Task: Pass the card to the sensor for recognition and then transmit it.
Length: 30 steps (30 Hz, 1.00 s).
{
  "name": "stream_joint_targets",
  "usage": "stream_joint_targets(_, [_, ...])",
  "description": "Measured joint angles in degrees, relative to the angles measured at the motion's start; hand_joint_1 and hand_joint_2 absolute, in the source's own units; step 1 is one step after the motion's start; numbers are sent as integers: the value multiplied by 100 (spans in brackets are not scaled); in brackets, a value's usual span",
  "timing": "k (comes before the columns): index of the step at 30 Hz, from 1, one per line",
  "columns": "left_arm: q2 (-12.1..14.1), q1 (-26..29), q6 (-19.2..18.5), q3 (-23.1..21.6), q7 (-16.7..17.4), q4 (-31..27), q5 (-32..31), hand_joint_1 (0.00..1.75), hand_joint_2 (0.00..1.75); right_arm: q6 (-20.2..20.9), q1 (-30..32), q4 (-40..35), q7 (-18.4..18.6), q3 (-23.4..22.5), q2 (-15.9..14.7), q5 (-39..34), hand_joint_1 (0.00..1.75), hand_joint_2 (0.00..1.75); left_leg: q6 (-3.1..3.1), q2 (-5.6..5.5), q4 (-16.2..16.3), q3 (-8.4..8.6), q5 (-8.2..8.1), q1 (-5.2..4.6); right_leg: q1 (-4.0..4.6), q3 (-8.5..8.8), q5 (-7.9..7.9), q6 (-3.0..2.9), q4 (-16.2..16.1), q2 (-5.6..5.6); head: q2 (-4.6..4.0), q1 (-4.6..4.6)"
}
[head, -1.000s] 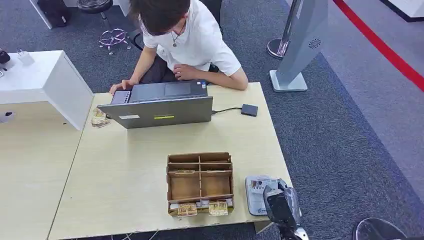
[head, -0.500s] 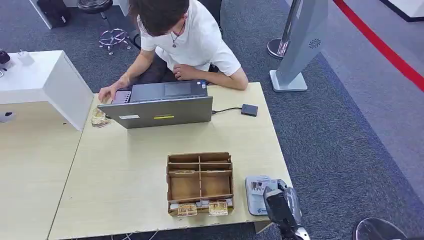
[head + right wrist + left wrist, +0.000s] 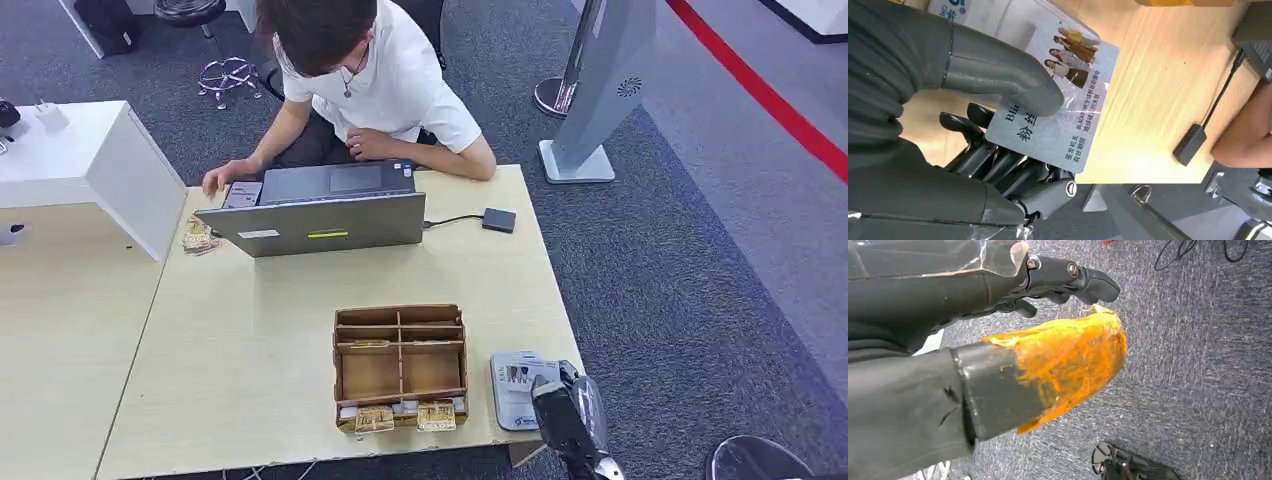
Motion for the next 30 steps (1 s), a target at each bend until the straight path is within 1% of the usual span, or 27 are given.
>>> stream_joint_targets(5, [2, 0, 0, 35, 0, 0, 2, 0, 0, 24, 33, -15, 9, -35, 7, 65, 175, 175, 0, 0, 0, 0, 0, 0, 0, 0, 0, 0, 0, 0, 0, 0])
stream_joint_targets(18, [2, 1, 0, 90, -7, 0, 0, 0, 0, 199, 86, -20, 186, -66, 20, 243, 175, 175, 0, 0, 0, 0, 0, 0, 0, 0, 0, 0, 0, 0, 0, 0])
stream_joint_targets(24, [2, 1, 0, 90, -15, 0, 0, 0, 0, 225, 86, 15, 236, -68, 20, 275, 175, 175, 0, 0, 0, 0, 0, 0, 0, 0, 0, 0, 0, 0, 0, 0])
stream_joint_targets(30, [4, 1, 0, 92, -15, 0, 0, 0, 0, 223, 85, 50, 361, -68, 20, 420, 175, 175, 0, 0, 0, 0, 0, 0, 0, 0, 0, 0, 0, 0, 0, 0])
